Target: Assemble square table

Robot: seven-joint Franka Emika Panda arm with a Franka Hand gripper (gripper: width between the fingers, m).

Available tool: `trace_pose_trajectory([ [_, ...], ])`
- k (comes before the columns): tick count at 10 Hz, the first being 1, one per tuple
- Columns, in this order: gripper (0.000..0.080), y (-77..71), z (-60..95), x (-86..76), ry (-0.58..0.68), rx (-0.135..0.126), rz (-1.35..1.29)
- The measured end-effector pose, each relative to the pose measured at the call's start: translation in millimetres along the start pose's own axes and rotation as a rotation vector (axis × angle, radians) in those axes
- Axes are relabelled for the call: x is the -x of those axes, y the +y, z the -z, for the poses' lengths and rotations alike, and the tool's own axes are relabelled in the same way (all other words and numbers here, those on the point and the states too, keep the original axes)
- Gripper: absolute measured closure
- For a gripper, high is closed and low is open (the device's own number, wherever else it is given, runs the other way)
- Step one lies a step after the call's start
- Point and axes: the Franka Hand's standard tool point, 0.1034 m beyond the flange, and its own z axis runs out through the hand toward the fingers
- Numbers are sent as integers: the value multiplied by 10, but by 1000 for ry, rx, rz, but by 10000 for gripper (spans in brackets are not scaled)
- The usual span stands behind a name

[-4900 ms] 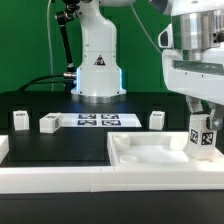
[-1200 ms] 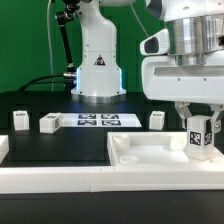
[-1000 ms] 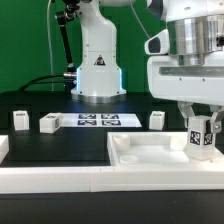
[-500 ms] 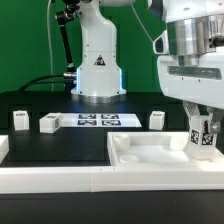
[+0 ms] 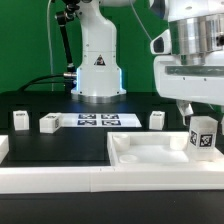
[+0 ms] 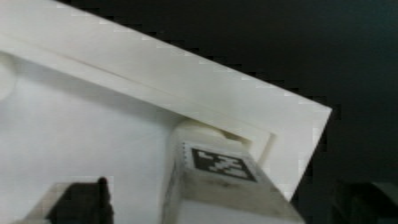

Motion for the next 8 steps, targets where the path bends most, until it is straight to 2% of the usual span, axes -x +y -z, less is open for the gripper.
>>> trace_pose_trajectory([
  [1, 156, 3, -1, -5, 0, 0, 61],
  [5, 150, 12, 2, -19, 1, 6, 411],
  [6, 150, 36, 22, -48, 2, 45, 547],
  [8, 150, 49, 36, -101, 12, 71, 803],
])
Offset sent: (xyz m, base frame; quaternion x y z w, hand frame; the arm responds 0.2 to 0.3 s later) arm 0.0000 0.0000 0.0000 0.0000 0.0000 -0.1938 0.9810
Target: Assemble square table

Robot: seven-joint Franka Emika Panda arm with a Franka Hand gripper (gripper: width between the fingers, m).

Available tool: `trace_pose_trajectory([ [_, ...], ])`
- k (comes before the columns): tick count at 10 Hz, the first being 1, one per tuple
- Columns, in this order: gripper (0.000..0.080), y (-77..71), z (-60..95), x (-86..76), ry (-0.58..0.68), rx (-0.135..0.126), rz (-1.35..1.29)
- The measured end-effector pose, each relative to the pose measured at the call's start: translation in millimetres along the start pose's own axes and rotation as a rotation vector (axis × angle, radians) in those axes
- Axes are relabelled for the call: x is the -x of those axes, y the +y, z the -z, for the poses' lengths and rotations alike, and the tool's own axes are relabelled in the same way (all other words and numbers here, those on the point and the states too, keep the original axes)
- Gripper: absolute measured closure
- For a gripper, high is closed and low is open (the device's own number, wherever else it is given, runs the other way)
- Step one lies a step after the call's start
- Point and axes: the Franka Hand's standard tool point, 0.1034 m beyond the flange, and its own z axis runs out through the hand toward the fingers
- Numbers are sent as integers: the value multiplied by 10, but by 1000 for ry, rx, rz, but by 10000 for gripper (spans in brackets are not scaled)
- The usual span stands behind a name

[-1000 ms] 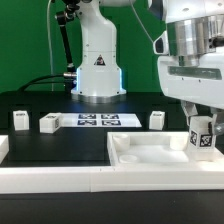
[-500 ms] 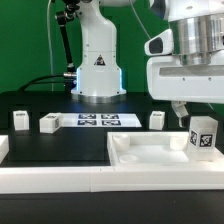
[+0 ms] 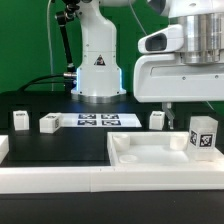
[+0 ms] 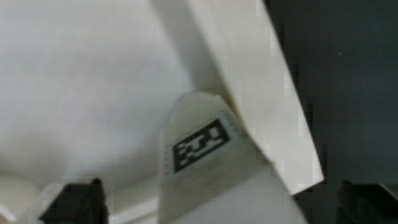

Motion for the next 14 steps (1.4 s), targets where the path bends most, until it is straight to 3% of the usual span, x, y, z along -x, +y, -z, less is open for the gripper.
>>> trace_pose_trajectory([
  [5, 150, -25, 18, -12, 5, 25, 354],
  [7, 394, -18, 18, -15, 4, 30, 458],
  [8, 394, -18, 18, -15, 5, 30, 453],
  [9, 510, -17, 18, -16, 4, 30, 453],
  [14, 510, -25, 15, -9, 7, 23, 324],
])
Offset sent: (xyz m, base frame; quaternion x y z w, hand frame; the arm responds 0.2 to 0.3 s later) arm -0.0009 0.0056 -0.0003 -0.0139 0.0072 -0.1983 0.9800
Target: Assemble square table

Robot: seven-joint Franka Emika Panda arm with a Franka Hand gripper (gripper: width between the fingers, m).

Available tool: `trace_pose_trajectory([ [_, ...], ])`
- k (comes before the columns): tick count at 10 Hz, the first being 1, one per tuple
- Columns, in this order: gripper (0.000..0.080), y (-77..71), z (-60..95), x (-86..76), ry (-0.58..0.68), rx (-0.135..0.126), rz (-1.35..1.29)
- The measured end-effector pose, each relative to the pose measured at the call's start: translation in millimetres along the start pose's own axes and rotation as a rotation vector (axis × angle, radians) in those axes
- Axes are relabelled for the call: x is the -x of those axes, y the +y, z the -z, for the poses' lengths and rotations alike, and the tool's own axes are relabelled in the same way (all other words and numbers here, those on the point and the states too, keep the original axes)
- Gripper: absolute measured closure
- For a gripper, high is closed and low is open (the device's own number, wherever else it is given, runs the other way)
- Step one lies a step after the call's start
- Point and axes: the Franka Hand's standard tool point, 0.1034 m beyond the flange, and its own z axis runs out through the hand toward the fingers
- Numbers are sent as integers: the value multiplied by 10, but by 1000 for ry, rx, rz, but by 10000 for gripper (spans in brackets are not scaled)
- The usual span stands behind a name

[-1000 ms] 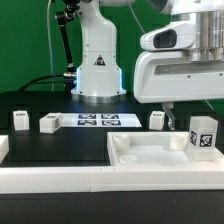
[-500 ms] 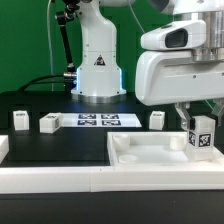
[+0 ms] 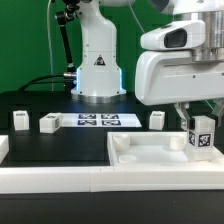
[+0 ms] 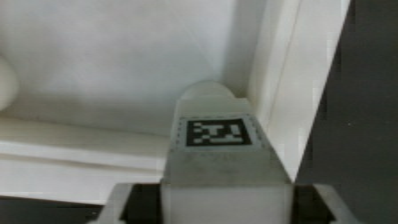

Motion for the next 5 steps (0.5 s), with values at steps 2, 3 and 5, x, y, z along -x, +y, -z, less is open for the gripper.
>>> trace_pose_trajectory([
  [2, 509, 10, -4, 10, 16, -9, -178],
  [3, 509, 19, -5, 2, 21, -27, -276],
  [5, 509, 23, -5, 2, 18, -28, -473],
])
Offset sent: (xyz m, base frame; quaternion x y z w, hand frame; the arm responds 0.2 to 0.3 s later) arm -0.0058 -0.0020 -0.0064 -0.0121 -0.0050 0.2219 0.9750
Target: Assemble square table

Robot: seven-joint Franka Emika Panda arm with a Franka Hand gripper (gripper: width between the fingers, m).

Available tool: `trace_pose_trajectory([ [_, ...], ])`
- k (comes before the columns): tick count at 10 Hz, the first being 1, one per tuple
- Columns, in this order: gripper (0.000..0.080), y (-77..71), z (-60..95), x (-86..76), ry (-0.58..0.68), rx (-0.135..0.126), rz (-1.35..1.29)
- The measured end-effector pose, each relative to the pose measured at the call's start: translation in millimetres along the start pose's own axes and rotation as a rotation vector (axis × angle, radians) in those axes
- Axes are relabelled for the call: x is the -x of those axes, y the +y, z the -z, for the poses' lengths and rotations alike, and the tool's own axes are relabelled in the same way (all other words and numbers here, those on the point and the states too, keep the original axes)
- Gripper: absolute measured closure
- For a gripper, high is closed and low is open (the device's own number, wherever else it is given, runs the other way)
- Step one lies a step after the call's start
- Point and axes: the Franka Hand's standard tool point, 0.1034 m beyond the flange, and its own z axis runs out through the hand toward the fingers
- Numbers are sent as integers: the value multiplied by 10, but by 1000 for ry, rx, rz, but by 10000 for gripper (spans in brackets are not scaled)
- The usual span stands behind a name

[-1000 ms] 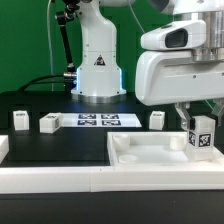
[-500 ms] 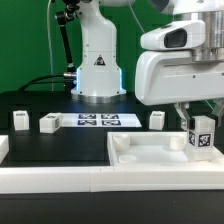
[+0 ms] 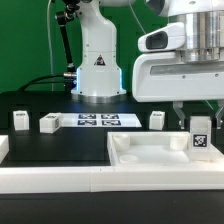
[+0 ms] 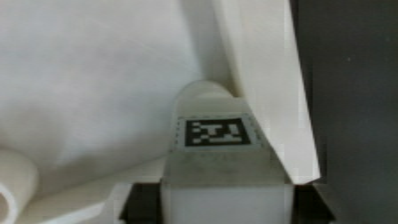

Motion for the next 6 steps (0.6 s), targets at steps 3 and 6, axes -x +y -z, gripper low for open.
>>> trace_pose_trajectory([
  [3, 509, 6, -3, 0, -9, -11, -235],
  [6, 509, 3, -7, 4, -21, -19, -532],
])
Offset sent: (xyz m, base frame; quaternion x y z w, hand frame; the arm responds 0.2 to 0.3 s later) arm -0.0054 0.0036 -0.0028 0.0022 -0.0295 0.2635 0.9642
